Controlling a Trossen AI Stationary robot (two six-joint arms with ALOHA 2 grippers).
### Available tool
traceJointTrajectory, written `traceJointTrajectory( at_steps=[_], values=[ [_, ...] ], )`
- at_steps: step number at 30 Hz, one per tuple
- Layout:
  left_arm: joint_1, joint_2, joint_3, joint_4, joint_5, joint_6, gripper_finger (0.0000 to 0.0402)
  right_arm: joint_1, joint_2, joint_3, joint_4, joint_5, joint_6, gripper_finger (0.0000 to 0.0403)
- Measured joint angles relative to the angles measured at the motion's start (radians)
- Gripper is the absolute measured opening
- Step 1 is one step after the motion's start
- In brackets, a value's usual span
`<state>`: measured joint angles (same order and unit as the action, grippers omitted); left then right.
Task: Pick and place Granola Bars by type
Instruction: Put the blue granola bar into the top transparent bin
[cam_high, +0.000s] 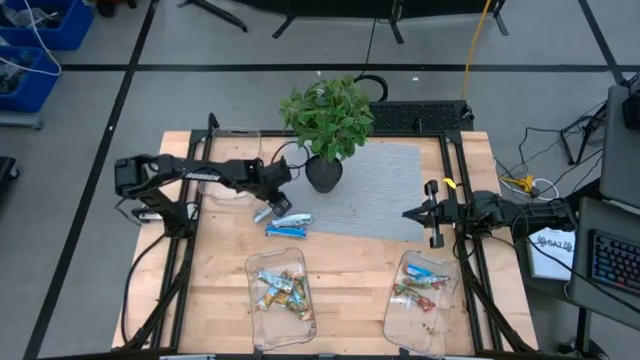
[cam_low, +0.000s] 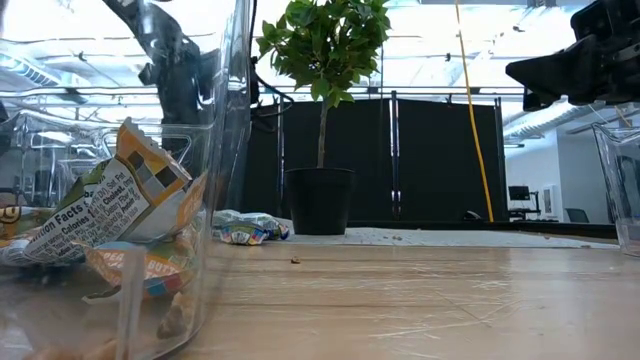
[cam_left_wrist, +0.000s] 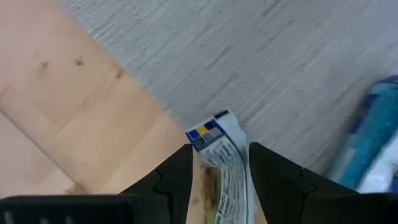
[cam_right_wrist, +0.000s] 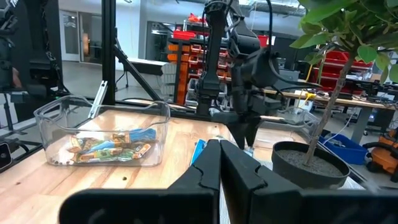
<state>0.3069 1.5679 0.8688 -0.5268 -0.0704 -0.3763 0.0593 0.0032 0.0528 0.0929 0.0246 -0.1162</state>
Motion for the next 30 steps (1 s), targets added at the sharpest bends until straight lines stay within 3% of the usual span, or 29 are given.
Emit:
traceJointTrajectory(
  at_steps=[13, 30],
  values=[
    [-0.008, -0.003, 0.0, -0.003, 0.112, 0.024, 0.0161, 0.0, 0.0, 0.0, 0.0, 0.0, 0.0, 0.0],
    [-0.027, 0.003, 0.0, -0.035, 0.059, 0.005, 0.0161, 0.0, 0.0, 0.0, 0.0, 0.0, 0.0, 0.0]
  ],
)
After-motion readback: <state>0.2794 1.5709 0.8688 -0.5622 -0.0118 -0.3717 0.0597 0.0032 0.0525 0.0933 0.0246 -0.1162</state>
